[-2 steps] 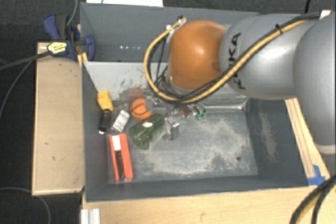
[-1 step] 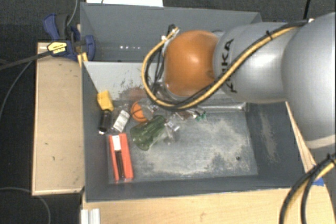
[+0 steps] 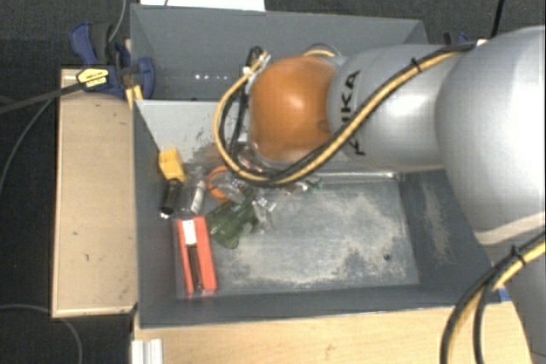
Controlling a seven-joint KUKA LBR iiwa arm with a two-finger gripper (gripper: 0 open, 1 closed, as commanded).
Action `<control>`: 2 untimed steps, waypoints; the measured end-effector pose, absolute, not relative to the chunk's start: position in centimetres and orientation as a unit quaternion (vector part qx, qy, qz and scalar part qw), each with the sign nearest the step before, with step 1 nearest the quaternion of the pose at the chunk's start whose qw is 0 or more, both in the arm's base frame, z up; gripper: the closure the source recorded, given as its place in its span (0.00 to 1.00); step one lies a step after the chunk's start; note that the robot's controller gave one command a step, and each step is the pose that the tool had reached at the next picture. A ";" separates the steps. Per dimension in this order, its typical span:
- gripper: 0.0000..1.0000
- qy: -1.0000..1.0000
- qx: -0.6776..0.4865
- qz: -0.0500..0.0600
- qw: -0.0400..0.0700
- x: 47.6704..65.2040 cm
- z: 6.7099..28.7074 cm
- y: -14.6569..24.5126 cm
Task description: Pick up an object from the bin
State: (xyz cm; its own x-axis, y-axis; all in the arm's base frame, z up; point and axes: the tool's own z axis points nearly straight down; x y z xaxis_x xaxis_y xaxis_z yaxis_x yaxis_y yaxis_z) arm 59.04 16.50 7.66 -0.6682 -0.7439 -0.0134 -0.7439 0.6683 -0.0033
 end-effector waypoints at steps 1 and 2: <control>1.00 0.913 -0.407 0.001 0.007 59.0 7.7 16.5; 1.00 0.914 -0.407 0.002 0.006 58.9 7.9 16.5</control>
Offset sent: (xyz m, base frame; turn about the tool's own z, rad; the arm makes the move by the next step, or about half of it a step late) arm 0.0001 0.0000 0.1085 0.0000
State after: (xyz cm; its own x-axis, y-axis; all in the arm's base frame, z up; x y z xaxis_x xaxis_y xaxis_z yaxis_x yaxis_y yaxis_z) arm 58.94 16.49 7.92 -0.6691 -0.7430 -0.0128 -0.7431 0.6692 -0.0021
